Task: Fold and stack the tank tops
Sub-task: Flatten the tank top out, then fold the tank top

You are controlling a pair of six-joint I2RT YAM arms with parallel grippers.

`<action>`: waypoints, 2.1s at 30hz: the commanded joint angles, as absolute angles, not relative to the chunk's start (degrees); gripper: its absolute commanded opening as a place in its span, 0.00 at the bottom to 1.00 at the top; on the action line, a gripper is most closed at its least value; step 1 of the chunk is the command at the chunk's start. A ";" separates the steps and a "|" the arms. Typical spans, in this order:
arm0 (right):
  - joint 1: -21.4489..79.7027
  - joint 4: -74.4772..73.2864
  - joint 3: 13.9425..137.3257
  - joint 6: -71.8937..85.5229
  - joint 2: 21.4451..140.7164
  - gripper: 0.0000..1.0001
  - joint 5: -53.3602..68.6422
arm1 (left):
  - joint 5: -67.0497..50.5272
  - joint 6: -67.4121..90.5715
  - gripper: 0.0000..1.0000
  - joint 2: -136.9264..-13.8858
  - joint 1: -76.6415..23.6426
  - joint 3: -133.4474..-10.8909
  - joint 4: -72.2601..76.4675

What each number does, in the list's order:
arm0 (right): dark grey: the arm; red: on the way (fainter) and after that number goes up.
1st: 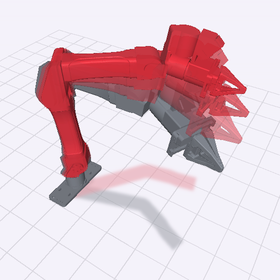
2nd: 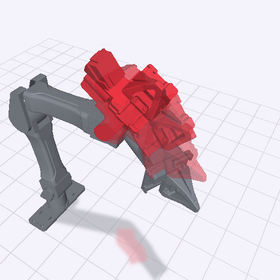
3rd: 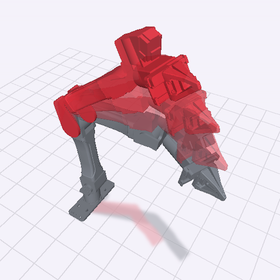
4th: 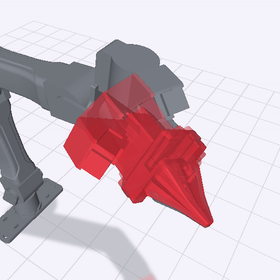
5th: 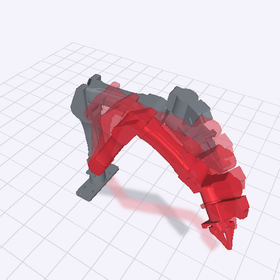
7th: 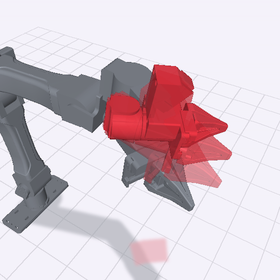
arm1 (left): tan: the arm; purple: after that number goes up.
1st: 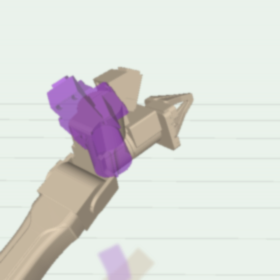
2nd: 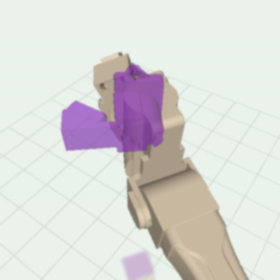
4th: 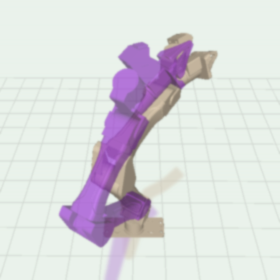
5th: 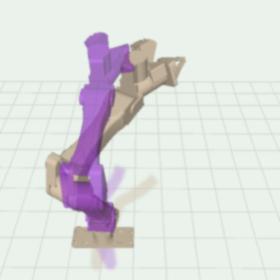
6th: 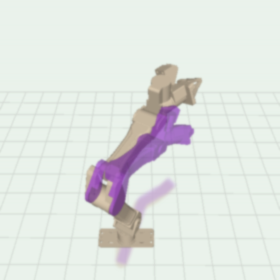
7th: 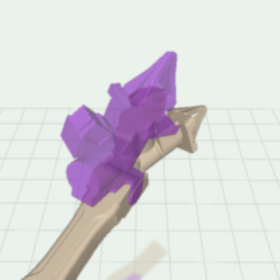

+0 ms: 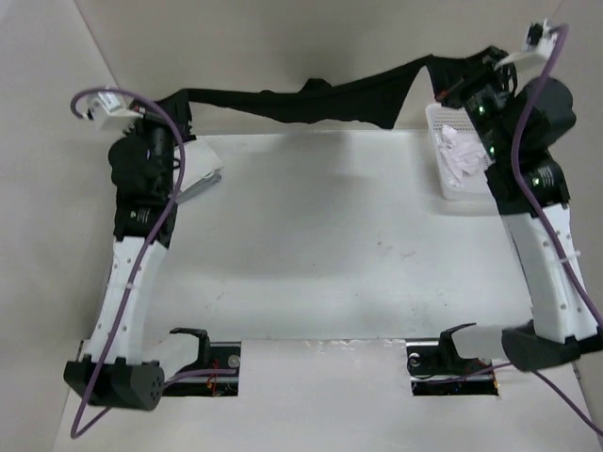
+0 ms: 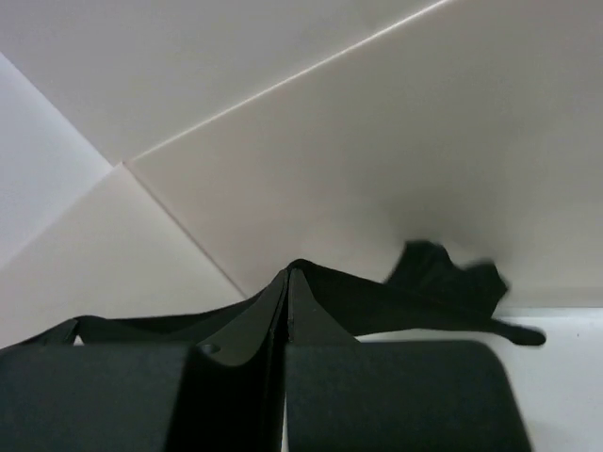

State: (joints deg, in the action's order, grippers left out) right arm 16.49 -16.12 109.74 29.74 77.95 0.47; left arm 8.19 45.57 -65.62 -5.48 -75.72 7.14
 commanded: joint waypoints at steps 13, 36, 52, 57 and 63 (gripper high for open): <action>33.62 -7.24 29.24 43.78 31.97 0.00 -6.63 | 11.76 48.16 0.04 -19.65 -11.01 -22.65 -11.06; 33.83 4.22 44.28 38.68 58.08 0.00 -4.06 | 18.71 52.23 0.04 -37.35 -7.50 -30.93 5.59; 15.16 7.40 94.39 44.05 118.33 0.51 10.06 | 13.57 49.56 0.50 -100.70 -2.22 -72.44 16.84; 17.28 15.03 72.43 42.54 105.52 0.40 7.16 | 14.91 51.64 0.47 -89.51 -4.77 -52.74 20.89; 21.78 24.83 48.99 44.07 90.53 0.00 6.36 | 17.83 54.64 0.29 -70.65 -9.95 -23.26 26.48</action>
State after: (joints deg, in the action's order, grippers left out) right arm 19.20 13.46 56.04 43.63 98.83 7.12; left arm 17.02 52.02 -78.53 -9.19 -32.25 21.82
